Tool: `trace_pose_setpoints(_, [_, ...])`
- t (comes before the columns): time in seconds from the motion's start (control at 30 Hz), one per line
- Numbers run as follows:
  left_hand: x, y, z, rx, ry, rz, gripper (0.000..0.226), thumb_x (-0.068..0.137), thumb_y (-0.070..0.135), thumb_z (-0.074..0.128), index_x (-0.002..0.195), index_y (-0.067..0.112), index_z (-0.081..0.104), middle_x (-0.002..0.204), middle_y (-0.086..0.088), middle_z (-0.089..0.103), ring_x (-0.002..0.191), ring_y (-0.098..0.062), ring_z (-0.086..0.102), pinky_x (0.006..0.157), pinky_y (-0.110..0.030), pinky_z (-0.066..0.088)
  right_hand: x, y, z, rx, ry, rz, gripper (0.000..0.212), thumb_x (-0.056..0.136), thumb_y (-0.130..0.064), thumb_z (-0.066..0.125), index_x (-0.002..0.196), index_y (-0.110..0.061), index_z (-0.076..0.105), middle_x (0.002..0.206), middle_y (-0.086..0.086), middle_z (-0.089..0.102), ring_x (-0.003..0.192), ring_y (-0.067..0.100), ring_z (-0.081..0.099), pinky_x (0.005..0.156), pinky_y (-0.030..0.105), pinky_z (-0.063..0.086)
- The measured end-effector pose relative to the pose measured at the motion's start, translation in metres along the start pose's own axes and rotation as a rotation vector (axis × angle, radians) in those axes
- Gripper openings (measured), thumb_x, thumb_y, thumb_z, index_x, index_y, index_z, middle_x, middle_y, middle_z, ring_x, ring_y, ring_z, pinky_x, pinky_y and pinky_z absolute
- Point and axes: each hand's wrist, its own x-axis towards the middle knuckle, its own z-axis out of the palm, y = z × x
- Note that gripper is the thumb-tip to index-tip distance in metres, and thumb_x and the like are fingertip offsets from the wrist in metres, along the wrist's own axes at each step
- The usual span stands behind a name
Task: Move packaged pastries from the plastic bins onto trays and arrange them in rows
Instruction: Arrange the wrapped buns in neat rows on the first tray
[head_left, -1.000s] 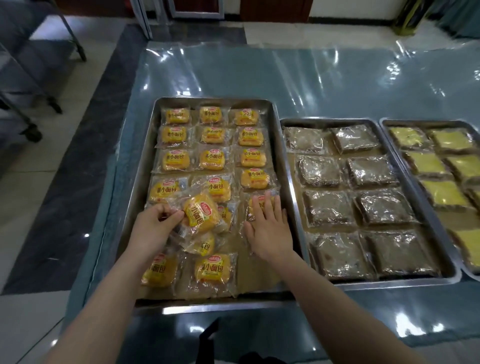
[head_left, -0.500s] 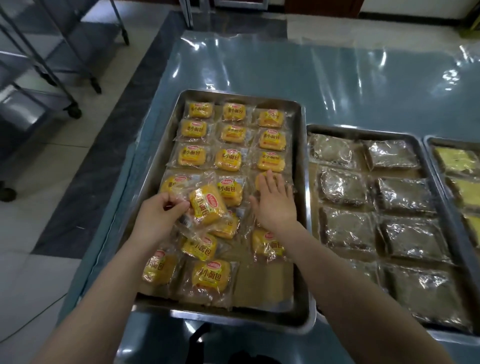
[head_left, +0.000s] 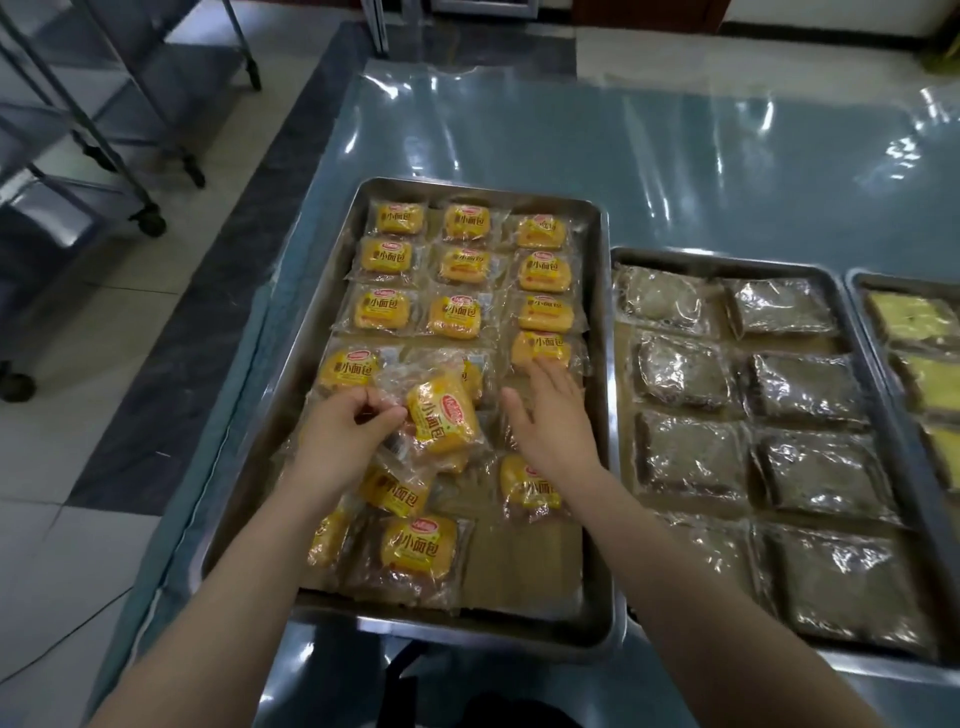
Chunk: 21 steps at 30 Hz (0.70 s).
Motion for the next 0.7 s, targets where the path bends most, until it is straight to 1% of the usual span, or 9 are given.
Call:
trace_pose_setpoints(0.07, [-0.006,0.002,0.006,0.002,-0.036,0.031,0.011,0.084,0.018,0.068,0.073,0.018,0.066,0.066,0.003,0.067,0.06,-0.002,0.06,0.06,-0.023,0.042,-0.018,-0.013,-0.012,0.342,-0.102,0.032,0.044,0.095,-0.047,0.044,0.128,-0.021,0.057,0.12,-0.009,0.064,0.111,0.007,0.056,0.093,0.032,0.047])
trace_pose_setpoints(0.13, [-0.012,0.003,0.011,-0.005,-0.076,0.06,0.01,0.083,0.018,0.069,0.073,0.021,0.067,0.068,0.004,0.068,0.061,-0.003,0.061,0.059,-0.02,0.043,-0.034,-0.021,-0.012,0.545,-0.224,0.048,0.018,0.092,-0.04,0.056,0.103,-0.03,0.066,0.088,-0.021,0.069,0.082,-0.005,0.063,0.069,0.013,0.047])
trace_pose_setpoints(0.17, [-0.014,0.004,0.013,-0.004,-0.102,0.078,0.01,0.082,0.019,0.07,0.074,0.023,0.068,0.069,0.005,0.069,0.062,-0.002,0.062,0.06,-0.019,0.043,-0.04,-0.023,-0.012,0.6,-0.252,0.06,0.008,0.089,-0.033,0.064,0.097,-0.033,0.064,0.084,-0.023,0.07,0.08,-0.005,0.065,0.066,0.01,0.047])
trace_pose_setpoints(0.23, [-0.019,0.004,0.014,0.014,-0.16,0.109,0.007,0.081,0.023,0.07,0.077,0.028,0.069,0.073,0.011,0.07,0.066,0.0,0.063,0.061,-0.018,0.045,-0.051,-0.022,-0.011,0.667,-0.242,0.099,0.023,0.083,-0.02,0.073,0.096,-0.035,0.06,0.087,-0.021,0.071,0.085,-0.002,0.066,0.07,0.013,0.051])
trace_pose_setpoints(0.33, [-0.023,-0.001,0.012,0.0,-0.172,0.14,0.006,0.08,0.024,0.072,0.082,0.029,0.069,0.08,0.011,0.071,0.072,-0.003,0.064,0.064,-0.021,0.048,-0.068,-0.013,-0.015,0.701,-0.143,0.195,0.028,0.083,-0.014,0.072,0.097,-0.033,0.058,0.095,-0.008,0.071,0.09,0.01,0.068,0.081,0.032,0.057])
trace_pose_setpoints(0.43, [-0.024,-0.009,0.007,-0.036,-0.145,0.115,0.014,0.079,0.015,0.073,0.085,0.026,0.068,0.087,0.004,0.07,0.084,-0.012,0.065,0.075,-0.029,0.053,-0.089,0.001,-0.024,0.563,-0.128,0.22,0.02,0.087,-0.016,0.068,0.102,-0.027,0.061,0.094,-0.002,0.07,0.089,0.019,0.067,0.081,0.041,0.055])
trace_pose_setpoints(0.53, [-0.024,-0.015,0.003,-0.039,-0.119,0.104,0.018,0.08,0.01,0.071,0.083,0.028,0.067,0.088,0.007,0.069,0.086,-0.014,0.064,0.077,-0.033,0.053,-0.105,0.007,-0.028,0.282,-0.268,0.184,0.033,0.091,-0.026,0.061,0.124,-0.027,0.058,0.094,-0.013,0.065,0.086,0.01,0.062,0.075,0.029,0.048])
trace_pose_setpoints(0.63, [-0.025,-0.019,-0.001,-0.046,-0.095,0.106,0.02,0.08,0.009,0.071,0.081,0.029,0.066,0.085,0.008,0.068,0.084,-0.011,0.064,0.075,-0.032,0.053,-0.113,0.004,-0.023,-0.182,-0.431,0.048,0.047,0.09,-0.02,0.055,0.135,-0.032,0.048,0.122,-0.001,0.056,0.115,0.021,0.048,0.096,0.036,0.042])
trace_pose_setpoints(0.7, [-0.025,-0.02,-0.003,-0.043,-0.094,0.117,0.021,0.08,0.009,0.071,0.08,0.029,0.066,0.085,0.009,0.068,0.085,-0.009,0.063,0.074,-0.029,0.051,-0.119,-0.001,-0.015,-0.347,-0.368,-0.005,0.054,0.089,-0.023,0.055,0.14,-0.034,0.041,0.132,0.0,0.044,0.123,0.024,0.035,0.104,0.039,0.034])
